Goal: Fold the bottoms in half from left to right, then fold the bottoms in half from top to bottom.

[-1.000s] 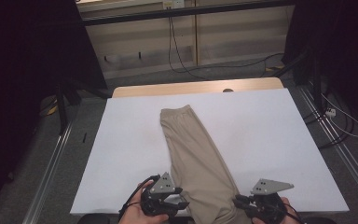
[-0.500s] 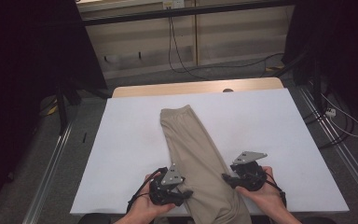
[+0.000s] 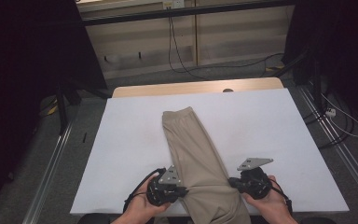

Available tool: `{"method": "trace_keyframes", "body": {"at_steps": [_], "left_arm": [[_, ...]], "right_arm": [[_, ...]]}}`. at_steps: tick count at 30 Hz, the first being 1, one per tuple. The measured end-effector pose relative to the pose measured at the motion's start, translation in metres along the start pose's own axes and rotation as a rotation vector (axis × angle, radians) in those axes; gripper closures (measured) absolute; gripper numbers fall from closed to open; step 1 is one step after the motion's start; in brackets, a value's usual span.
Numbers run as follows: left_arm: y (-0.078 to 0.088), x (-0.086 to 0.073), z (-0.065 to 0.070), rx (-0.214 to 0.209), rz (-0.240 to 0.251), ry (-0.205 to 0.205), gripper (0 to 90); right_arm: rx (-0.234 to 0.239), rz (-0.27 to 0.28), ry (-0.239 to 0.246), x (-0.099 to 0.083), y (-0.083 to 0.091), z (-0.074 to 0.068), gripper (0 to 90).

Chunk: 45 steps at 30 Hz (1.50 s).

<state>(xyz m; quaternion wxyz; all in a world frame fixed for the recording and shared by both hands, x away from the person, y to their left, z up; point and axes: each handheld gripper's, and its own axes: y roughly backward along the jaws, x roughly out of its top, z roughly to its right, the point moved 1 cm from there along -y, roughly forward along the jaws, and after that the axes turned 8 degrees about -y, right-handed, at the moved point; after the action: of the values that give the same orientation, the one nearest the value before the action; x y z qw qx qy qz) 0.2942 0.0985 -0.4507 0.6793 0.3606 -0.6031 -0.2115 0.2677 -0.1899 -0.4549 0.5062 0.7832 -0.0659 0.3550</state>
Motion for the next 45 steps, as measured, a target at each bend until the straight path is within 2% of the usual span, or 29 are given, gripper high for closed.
{"method": "trace_keyframes", "body": {"at_steps": [5,6,8,9,10,11,13,15,16,17,20,21,23,24,26,27,29,30,31,33,35,37,39,45], "left_arm": [[0.004,-0.003,0.002,-0.016,0.003,-0.001,87.5],[0.005,-0.003,0.001,-0.017,-0.016,-0.025,87.5],[0.005,-0.004,0.001,-0.032,-0.01,-0.016,87.5],[0.004,-0.004,0.002,-0.033,0.011,0.006,87.5],[0.004,-0.004,0.003,-0.044,0.017,0.007,87.5],[0.006,-0.005,0.004,-0.058,0.004,0.015,87.5],[0.009,-0.008,0.01,-0.087,-0.018,-0.013,87.5],[0.015,-0.011,0.019,-0.086,-0.045,-0.023,87.5],[0.017,-0.014,0.022,-0.104,-0.036,-0.028,87.5],[0.02,-0.016,0.025,-0.1,-0.04,-0.036,87.5],[0.028,-0.022,0.025,-0.101,-0.019,-0.013,87.3],[0.03,-0.024,0.023,-0.093,0.01,0.018,86.5],[0.032,-0.025,0.017,-0.087,0.026,0.029,78.0],[0.032,-0.025,0.015,-0.077,0.041,0.037,75.0],[0.031,-0.025,0.01,-0.059,0.053,0.064,62.9],[0.031,-0.024,0.008,-0.032,0.056,0.065,61.5],[0.031,-0.023,0.004,-0.021,0.071,0.089,48.3],[0.03,-0.023,0.002,0.002,0.093,0.104,42.2],[0.032,-0.023,-0.001,0.008,0.099,0.1,40.7],[0.033,-0.022,-0.006,0.066,0.122,0.111,33.6],[0.035,-0.022,-0.014,0.108,0.141,0.144,23.3],[0.037,-0.021,-0.024,0.14,0.16,0.171,21.1],[0.04,-0.02,-0.034,0.195,0.172,0.188,18.2],[0.042,-0.013,-0.072,0.26,0.227,0.211,15.6]], "right_arm": [[0.027,-0.007,-0.014,-0.017,0.013,-0.009,89.9],[0.037,-0.008,-0.014,-0.019,0.015,-0.01,89.9],[0.061,-0.015,-0.024,-0.027,0.019,-0.014,89.9],[0.07,-0.02,-0.028,-0.03,0.021,-0.017,89.9],[0.08,-0.021,-0.026,-0.034,0.023,-0.019,89.9],[0.085,-0.022,-0.027,-0.036,0.025,-0.022,89.9],[0.092,-0.023,-0.019,-0.039,0.026,-0.026,89.9],[0.104,-0.028,-0.009,-0.039,0.024,-0.029,89.9],[0.106,-0.029,-0.012,-0.038,0.023,-0.031,89.9],[0.114,-0.032,-0.011,-0.037,0.021,-0.032,89.9],[0.135,-0.038,0.011,-0.034,0.017,-0.037,89.8],[0.136,-0.037,0.02,-0.033,0.015,-0.039,89.7],[0.13,-0.027,0.025,-0.03,0.014,-0.041,88.7],[0.127,-0.022,0.023,-0.03,0.014,-0.041,85.9],[0.116,-0.01,0.015,-0.028,0.014,-0.037,73.2],[0.113,-0.004,0.002,-0.027,0.014,-0.034,70.5],[0.114,0.023,-0.001,-0.024,0.015,-0.028,64.0],[0.109,0.043,-0.006,-0.022,0.016,-0.026,58.7],[0.101,0.057,0.0,-0.02,0.016,-0.025,56.0],[0.095,0.095,0.011,-0.015,0.018,-0.021,51.2],[0.084,0.122,0.019,-0.008,0.017,-0.016,44.8],[0.09,0.129,0.02,0.002,0.013,-0.01,42.3],[0.082,0.143,0.021,0.011,0.009,-0.004,40.4],[0.066,0.168,0.019,0.045,-0.005,0.015,39.0]]}}
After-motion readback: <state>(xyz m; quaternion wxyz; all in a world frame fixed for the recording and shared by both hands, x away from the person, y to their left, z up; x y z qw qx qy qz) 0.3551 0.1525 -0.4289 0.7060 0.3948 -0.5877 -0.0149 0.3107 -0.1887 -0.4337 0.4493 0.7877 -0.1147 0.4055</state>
